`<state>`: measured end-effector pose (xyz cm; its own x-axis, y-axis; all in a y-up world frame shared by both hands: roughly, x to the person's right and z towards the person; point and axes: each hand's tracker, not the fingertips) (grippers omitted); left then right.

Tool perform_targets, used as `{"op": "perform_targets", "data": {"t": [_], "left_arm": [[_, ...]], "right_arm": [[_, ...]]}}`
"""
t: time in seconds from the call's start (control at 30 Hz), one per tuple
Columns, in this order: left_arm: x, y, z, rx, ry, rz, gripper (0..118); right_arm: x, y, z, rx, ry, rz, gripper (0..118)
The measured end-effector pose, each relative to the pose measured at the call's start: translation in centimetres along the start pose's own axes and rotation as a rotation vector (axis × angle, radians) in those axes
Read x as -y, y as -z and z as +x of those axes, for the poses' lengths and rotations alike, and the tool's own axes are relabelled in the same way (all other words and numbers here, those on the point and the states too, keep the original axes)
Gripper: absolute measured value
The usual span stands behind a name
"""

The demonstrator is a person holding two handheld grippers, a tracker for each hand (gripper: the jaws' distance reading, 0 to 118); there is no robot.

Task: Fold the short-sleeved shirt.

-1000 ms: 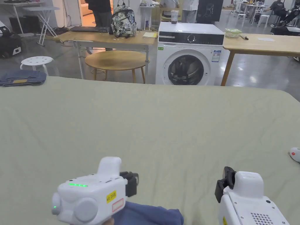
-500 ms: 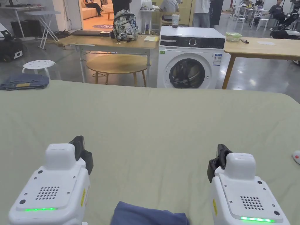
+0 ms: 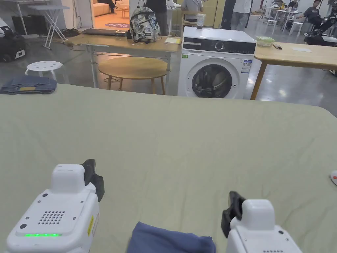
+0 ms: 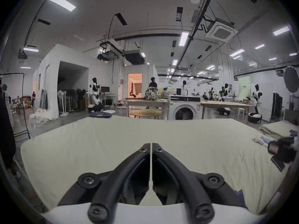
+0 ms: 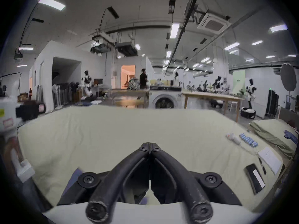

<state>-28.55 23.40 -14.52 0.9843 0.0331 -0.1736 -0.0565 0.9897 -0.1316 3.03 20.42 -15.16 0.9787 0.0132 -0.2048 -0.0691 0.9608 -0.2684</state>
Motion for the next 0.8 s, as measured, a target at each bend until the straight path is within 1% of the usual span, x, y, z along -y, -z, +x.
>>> {"op": "perform_targets", "data": {"t": [0.07,0.17,0.27,0.37,0.47,0.53,0.73,0.8], "left_arm": [[0.6,-0.1,-0.1,0.025,-0.001,-0.036,0],[1.7,-0.3,-0.3,0.042,0.005,-0.066,0],[3.0,-0.6,-0.6,0.064,0.0,-0.109,0],[4.1,-0.9,-1.0,0.094,-0.016,-0.159,0],[5.3,-1.1,-1.4,0.12,-0.036,-0.219,0],[6.1,-1.3,-1.8,0.143,-0.063,-0.25,0],[8.0,-0.4,-3.5,0.259,-0.207,-0.418,0],[8.5,0.2,-4.1,0.312,-0.264,-0.47,4]], "right_arm": [[1.8,-0.3,-1.0,-0.019,-0.017,-0.065,0],[4.3,0.0,-2.1,-0.066,-0.021,-0.156,0],[6.0,0.9,-3.0,-0.087,-0.035,-0.216,0],[7.2,2.6,-3.6,-0.07,-0.055,-0.28,0],[8.4,4.4,-3.6,-0.045,-0.043,-0.342,0],[8.9,5.3,-3.5,-0.034,-0.035,-0.362,0],[9.4,5.9,-3.5,-0.019,-0.04,-0.383,0],[9.4,5.9,-3.5,-0.019,-0.041,-0.383,0]]}}
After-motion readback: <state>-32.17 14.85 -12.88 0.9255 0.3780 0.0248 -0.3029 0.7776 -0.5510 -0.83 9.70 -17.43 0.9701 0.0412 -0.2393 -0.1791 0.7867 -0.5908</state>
